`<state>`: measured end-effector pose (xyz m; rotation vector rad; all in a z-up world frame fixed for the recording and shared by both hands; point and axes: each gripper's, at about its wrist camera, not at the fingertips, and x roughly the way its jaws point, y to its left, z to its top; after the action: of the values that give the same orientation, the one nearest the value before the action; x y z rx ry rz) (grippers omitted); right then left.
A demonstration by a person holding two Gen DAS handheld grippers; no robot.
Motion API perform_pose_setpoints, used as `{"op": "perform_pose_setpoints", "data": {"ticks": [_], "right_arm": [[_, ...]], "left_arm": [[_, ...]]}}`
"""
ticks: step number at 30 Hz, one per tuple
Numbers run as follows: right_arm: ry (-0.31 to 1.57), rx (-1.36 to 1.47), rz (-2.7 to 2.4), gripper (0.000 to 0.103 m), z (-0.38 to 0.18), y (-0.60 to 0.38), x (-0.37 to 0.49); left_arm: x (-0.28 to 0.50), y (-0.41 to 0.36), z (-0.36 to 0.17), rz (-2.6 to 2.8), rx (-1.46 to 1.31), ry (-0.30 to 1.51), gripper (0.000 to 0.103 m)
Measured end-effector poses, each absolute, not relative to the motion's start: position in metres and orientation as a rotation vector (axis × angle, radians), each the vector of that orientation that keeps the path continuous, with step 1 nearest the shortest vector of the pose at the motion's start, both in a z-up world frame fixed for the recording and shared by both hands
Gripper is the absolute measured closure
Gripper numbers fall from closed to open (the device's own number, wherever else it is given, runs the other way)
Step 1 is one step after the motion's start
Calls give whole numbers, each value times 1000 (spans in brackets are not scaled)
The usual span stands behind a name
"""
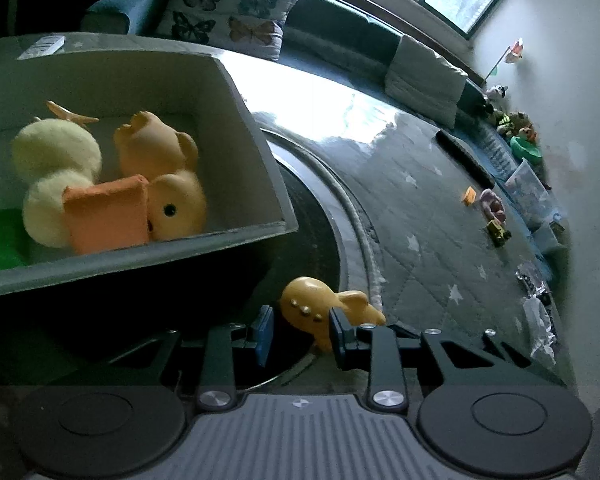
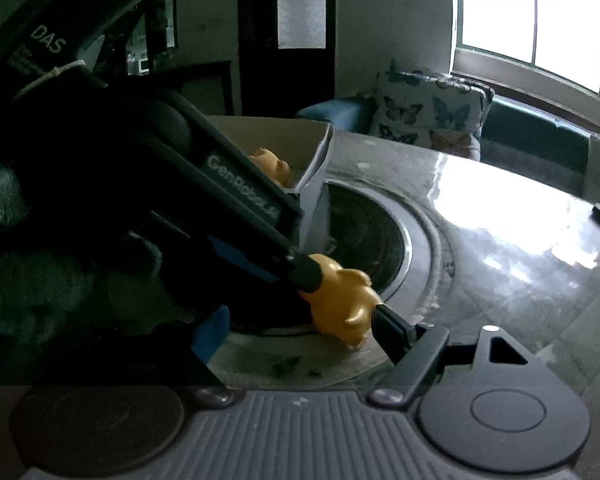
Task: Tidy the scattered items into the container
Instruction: 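Withdraw both tools from the box toward the orange giraffe toy, then close the left tool on the orange giraffe toy while the right tool grips it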
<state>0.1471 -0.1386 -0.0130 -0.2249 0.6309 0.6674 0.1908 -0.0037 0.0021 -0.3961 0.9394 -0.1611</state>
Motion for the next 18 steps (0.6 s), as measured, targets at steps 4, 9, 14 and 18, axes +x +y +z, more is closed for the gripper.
{"op": "perform_pose_setpoints", "data": {"ticks": [4,9,14,18], "right_arm": [[631,-237,628,24,-13,-140,156],[655,-252,623,35,-18,-134,173],[673,-266,622,49,-23,-128,181],[692,-248,618,59,-26,-130,183]], "left_arm": [[191,1,4,-169,-436,938,71],[196,2,3,-168,-482,945,69],[199,2,0,-148,-532,938,67],[202,4,-3,-133,-589,943,67]]}}
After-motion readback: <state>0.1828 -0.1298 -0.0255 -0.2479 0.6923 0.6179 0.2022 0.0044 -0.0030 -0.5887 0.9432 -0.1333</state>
